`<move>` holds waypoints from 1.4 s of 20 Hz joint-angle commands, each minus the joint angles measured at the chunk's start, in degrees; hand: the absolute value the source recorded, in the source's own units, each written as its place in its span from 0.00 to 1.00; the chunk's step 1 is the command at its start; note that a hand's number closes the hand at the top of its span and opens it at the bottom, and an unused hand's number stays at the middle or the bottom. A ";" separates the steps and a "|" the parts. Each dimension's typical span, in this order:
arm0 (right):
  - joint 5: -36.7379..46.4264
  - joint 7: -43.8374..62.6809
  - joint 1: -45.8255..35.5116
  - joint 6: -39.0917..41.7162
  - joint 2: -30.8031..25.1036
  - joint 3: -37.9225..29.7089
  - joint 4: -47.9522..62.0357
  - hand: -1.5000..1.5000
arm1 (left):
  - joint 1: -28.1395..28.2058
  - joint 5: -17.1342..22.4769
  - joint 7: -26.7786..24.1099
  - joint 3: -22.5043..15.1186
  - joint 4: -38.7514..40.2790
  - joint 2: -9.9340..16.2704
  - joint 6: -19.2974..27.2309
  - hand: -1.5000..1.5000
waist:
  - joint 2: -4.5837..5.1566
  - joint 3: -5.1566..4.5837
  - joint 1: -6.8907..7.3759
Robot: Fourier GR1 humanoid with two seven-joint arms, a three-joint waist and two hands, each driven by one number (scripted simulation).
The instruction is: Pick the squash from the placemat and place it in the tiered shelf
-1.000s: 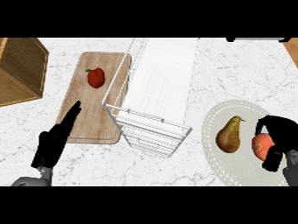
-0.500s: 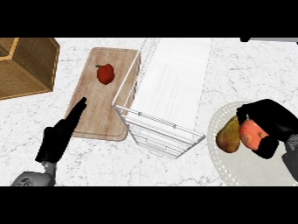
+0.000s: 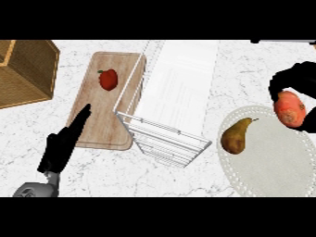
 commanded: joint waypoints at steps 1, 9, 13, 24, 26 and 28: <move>-4.78 -8.37 -7.45 1.07 -2.13 -6.22 5.35 1.00 | 0.56 0.55 -2.96 2.13 5.50 0.73 -0.83 0.50 | 0.19 -0.35 -1.05; -21.12 3.26 -17.82 14.59 2.55 -13.87 7.39 1.00 | 3.29 -1.25 -0.54 -0.22 1.29 -1.22 0.69 0.50 | -0.39 -0.39 -1.86; -20.27 8.11 -26.52 13.53 5.56 -13.28 13.14 1.00 | 4.05 -1.33 0.46 -0.26 -1.19 -1.41 0.40 0.50 | -0.21 -0.36 -1.18; -14.52 19.12 -42.84 4.45 19.13 -10.76 25.67 1.00 | -0.37 -2.09 0.62 1.05 2.63 -2.73 0.43 0.50 | 0.14 -0.39 -0.91; -12.38 18.86 -44.66 1.33 22.08 -9.05 26.72 1.00 | -0.24 -1.07 -2.21 2.29 5.60 -1.33 -1.81 0.50 | 0.29 -0.42 -0.74; -11.56 18.97 -46.17 1.99 23.43 -8.00 27.16 1.00 | 2.04 -2.94 0.09 0.36 1.03 -2.51 0.20 0.50 | 0.02 -0.38 -0.75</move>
